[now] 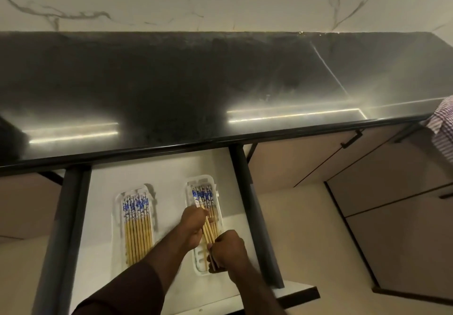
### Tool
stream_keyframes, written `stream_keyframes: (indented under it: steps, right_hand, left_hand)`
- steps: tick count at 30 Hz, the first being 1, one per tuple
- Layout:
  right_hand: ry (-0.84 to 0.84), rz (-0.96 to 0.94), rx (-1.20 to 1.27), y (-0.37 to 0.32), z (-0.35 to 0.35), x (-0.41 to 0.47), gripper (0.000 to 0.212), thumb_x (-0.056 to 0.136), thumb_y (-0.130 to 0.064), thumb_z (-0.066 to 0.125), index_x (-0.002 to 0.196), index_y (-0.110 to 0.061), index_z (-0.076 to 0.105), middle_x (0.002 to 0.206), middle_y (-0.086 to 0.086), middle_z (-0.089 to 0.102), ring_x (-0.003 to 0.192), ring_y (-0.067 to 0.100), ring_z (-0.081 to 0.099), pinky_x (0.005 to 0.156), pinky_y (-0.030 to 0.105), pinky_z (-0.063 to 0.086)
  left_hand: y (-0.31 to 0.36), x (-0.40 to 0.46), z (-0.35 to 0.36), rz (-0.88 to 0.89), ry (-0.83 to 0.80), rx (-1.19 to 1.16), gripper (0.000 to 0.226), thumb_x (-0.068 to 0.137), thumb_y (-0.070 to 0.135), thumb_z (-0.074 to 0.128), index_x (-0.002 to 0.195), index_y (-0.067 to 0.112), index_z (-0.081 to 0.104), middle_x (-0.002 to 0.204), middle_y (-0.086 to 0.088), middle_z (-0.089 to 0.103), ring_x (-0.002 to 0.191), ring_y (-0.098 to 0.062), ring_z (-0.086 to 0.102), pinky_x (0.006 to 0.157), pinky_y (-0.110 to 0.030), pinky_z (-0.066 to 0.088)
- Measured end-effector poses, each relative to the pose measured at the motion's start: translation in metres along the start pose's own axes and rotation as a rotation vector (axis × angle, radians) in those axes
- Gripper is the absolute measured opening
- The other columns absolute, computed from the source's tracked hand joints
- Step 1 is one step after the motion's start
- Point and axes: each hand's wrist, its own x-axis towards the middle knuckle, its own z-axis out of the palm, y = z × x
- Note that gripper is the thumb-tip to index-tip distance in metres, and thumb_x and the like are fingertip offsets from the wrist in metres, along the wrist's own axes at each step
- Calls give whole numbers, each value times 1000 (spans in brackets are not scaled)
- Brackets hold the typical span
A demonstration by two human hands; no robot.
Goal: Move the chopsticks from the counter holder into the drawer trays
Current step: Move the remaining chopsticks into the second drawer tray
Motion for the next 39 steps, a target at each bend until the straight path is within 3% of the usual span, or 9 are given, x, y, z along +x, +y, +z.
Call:
stream_keyframes:
  steps: [5, 8, 11, 15, 20, 25, 31, 36, 39]
  right_hand:
    - [64, -23, -33, 6, 11, 16, 30, 94, -29, 62, 119, -12, 56, 92, -4, 59, 69, 9, 61, 52, 14, 49]
    - [79, -2, -19, 10, 17, 23, 30, 95, -28, 61, 118, -11, 56, 96, 0, 63, 79, 15, 67, 68, 23, 59]
    - [79, 14, -40, 10, 25, 25, 27, 95, -23, 60, 117, -8, 57, 100, 3, 65, 84, 17, 67, 77, 23, 58]
    - [71, 25, -21, 9, 40, 27, 28, 92, -20, 64, 117, -8, 59, 104, 6, 70, 91, 25, 72, 82, 36, 61]
    - [85, 17, -64, 5, 51, 30, 29, 92, -23, 63, 117, -9, 61, 106, 6, 71, 92, 24, 71, 83, 35, 60]
    - [72, -2, -187, 5, 51, 31, 38, 97, -31, 58, 126, -7, 56, 121, 7, 67, 109, 22, 66, 95, 29, 53]
    - [102, -42, -221, 15, 57, 33, 42, 99, -37, 52, 130, -11, 52, 125, 3, 64, 114, 18, 64, 97, 24, 48]
    - [101, -50, -100, 20, 66, 33, 38, 97, -31, 56, 122, -3, 58, 116, 13, 66, 109, 28, 64, 98, 37, 51]
    - [90, -73, -174, 24, 63, 32, 36, 100, -28, 51, 129, -6, 53, 126, 10, 62, 117, 23, 61, 103, 31, 47]
  left_hand:
    - [-3, 10, -2, 2, 16, 32, 23, 96, -1, 41, 107, 2, 61, 89, -17, 68, 78, -29, 67, 62, -32, 52]
    - [-4, 13, -4, 0, 3, 38, 22, 96, -2, 41, 97, 6, 61, 85, -13, 67, 74, -24, 65, 58, -30, 49]
    - [-6, 18, -7, 1, 5, 51, 23, 97, -1, 39, 96, 10, 60, 87, -11, 68, 77, -22, 65, 58, -29, 48]
    - [-14, 26, -10, 13, -10, 139, 26, 98, 6, 38, 109, 9, 62, 98, -13, 70, 90, -27, 68, 74, -34, 54]
    - [-19, 26, -11, 35, -21, 249, 29, 98, 9, 39, 119, 11, 60, 106, -11, 67, 94, -24, 64, 74, -33, 52]
    - [-31, 23, -4, 3, -72, 272, 35, 97, 14, 43, 131, 18, 49, 112, -8, 60, 102, -22, 58, 82, -34, 45]
    - [-35, 30, -7, -7, -106, 352, 34, 98, 17, 45, 132, 12, 51, 115, -6, 58, 105, -22, 54, 87, -33, 41]
    - [-41, 36, -12, -84, -155, 387, 41, 99, 27, 45, 137, 12, 46, 131, -9, 56, 114, -22, 53, 102, -36, 40]
    - [-46, 38, -14, -129, -177, 371, 44, 99, 31, 44, 139, 12, 44, 131, -9, 56, 120, -24, 52, 106, -36, 38]
